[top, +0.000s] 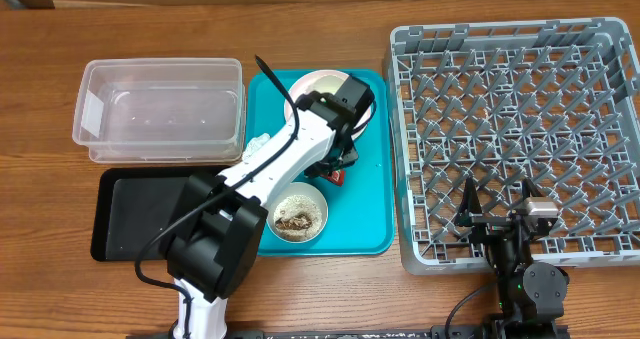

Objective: Sort waste into correct bins and load items into the dishwasher
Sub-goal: 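Move the left gripper over the red candy wrapper and grasp it, then lift the red wrapper with the left gripper and drop it into the clear bin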

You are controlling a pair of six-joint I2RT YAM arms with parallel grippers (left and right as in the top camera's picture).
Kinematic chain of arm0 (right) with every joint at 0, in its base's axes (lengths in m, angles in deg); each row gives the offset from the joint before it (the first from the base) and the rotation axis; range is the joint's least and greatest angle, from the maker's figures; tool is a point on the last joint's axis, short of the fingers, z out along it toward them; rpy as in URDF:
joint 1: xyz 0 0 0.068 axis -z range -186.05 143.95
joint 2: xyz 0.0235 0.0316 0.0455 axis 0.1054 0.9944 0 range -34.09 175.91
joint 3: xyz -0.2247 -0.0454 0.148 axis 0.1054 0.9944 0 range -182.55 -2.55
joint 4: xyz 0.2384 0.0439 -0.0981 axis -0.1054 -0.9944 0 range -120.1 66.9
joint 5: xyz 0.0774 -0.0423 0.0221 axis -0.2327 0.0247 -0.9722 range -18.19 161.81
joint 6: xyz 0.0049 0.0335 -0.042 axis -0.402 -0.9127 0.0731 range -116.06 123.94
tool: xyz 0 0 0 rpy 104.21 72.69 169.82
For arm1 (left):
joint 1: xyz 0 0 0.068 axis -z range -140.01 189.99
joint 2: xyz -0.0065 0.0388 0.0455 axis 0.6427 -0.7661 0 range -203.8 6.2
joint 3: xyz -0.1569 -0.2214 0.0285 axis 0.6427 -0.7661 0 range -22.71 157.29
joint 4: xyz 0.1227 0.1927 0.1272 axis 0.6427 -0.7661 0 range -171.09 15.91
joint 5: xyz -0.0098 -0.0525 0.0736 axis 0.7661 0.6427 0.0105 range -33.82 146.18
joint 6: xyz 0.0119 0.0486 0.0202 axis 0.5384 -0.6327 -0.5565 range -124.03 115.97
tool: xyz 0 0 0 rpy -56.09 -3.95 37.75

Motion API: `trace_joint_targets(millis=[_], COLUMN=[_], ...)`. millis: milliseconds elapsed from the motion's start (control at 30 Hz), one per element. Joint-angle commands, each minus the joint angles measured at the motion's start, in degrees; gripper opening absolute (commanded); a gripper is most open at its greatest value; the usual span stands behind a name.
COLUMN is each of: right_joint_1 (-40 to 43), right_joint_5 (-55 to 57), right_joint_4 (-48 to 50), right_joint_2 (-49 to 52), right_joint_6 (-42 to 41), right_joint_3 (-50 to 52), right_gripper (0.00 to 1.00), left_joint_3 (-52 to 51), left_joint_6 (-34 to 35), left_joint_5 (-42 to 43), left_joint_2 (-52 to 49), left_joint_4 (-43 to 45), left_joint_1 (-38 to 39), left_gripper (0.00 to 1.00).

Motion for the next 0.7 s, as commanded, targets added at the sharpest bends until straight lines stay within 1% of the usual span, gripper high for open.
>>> trace_joint_targets(millis=[0,167,233,300,667], right_joint_1=[0.15,0.15,0.15,0.15,0.15], right_joint_5=[0.35,0.35,0.35,0.35,0.35], right_joint_4=[0.26,0.26,0.26,0.26,0.26], right_joint_2=[-0.66,-0.66,-0.68,-0.68,-0.66], right_joint_6=[-0.26,-0.26,-0.26,-0.26,-0.26], right_joint_3=[0.59,0.59,0.59,0.59,0.59], right_gripper=[1.0,1.0,1.0,1.0,1.0], left_joint_3=[-1.97,-2.12,-2.14,-2.14,-2.49], left_joint_6=[1.25,1.22,1.25,1.25,0.81], left_joint_5=[-1.51,-3.3,-3.28,-3.28,-3.52], left_joint_2=[-0.9,-0.9,-0.9,-0.9,-0.9], left_joint_4=[1.27,1.42,1.53,1.81,2.01], left_joint_1=[0.37,0.39,0.42,0.42,0.42], left_gripper=[0.47,0.46,0.41,0.39,0.41])
